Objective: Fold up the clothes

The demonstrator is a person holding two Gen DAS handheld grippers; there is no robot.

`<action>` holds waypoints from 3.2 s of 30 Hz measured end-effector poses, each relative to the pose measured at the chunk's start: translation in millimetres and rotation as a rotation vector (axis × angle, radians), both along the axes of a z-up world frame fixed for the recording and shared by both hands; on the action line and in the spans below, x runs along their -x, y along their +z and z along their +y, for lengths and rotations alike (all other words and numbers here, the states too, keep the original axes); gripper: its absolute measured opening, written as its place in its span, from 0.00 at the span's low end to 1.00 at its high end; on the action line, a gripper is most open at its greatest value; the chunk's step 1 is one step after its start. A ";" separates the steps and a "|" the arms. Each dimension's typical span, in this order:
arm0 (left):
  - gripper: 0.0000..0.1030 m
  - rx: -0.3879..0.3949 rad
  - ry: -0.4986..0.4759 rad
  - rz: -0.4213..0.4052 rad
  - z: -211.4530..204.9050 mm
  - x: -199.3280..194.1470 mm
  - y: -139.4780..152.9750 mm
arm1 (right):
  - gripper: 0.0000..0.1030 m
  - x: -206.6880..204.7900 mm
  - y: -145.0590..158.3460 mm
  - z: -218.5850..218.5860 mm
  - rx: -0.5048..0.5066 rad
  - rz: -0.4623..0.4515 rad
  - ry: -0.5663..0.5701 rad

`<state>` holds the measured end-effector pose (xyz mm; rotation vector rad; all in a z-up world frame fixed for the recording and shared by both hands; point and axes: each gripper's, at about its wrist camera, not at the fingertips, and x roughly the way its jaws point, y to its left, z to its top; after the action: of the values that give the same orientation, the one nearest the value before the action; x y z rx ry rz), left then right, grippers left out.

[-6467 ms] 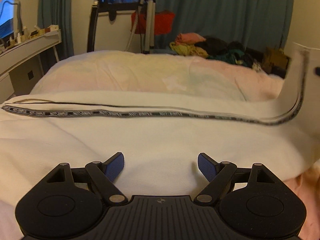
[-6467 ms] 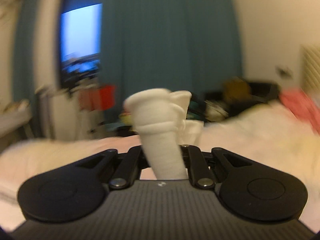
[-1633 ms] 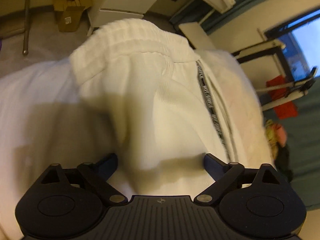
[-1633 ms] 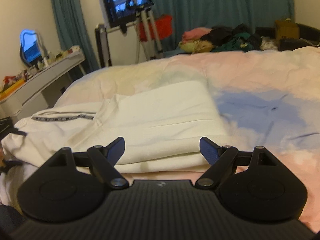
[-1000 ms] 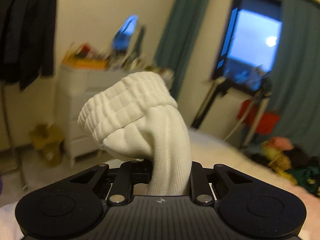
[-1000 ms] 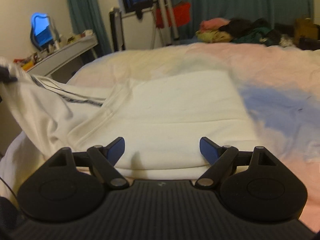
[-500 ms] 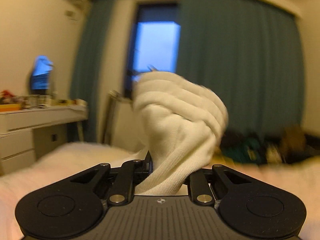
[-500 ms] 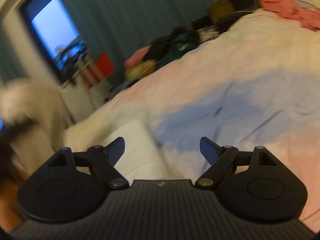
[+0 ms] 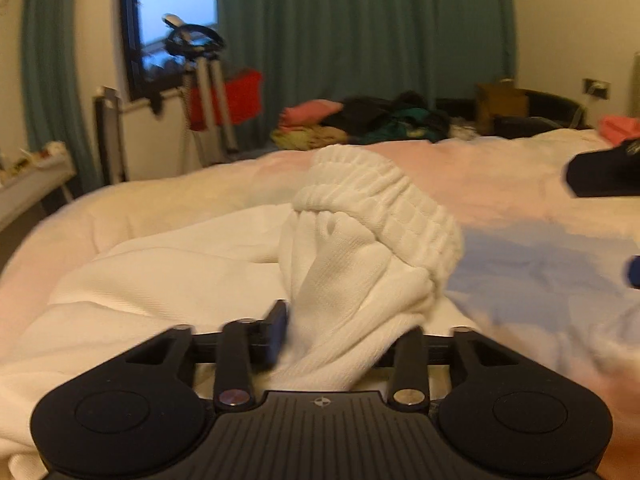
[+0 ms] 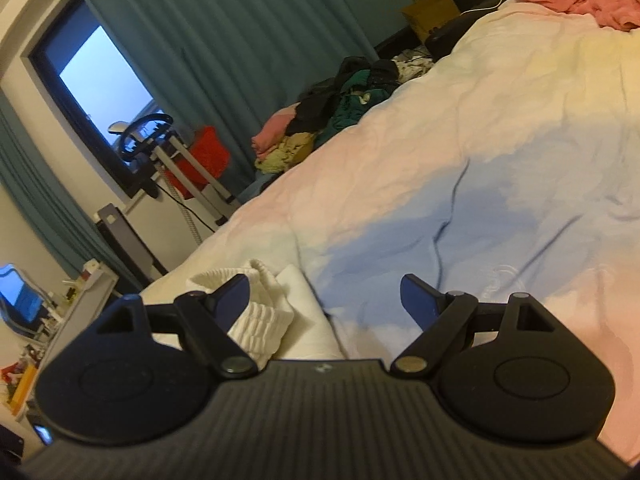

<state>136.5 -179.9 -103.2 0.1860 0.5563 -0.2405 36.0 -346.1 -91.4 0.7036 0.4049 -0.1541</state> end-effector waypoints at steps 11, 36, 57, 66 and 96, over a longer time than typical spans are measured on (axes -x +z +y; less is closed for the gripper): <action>0.95 0.075 -0.035 -0.018 102.6 73.1 57.0 | 0.82 10.5 9.0 6.0 -0.051 -0.053 0.078; 0.98 0.087 0.207 -0.020 192.5 75.9 50.8 | 0.50 -88.6 -15.6 54.4 -0.004 0.097 0.257; 0.98 0.482 0.256 0.232 254.0 52.2 37.1 | 0.83 -49.9 -52.8 -14.7 -0.432 0.229 0.260; 0.96 0.781 0.311 0.361 298.8 32.5 7.5 | 0.84 -66.5 -68.7 -8.7 -0.410 0.290 0.272; 0.42 0.794 0.258 0.266 280.8 31.0 43.8 | 0.35 -42.9 27.5 30.0 -0.175 -0.051 0.388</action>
<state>105.5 100.8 -59.4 -0.6927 0.7018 -0.2194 78.9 -316.1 -63.9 0.7860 0.5018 0.2683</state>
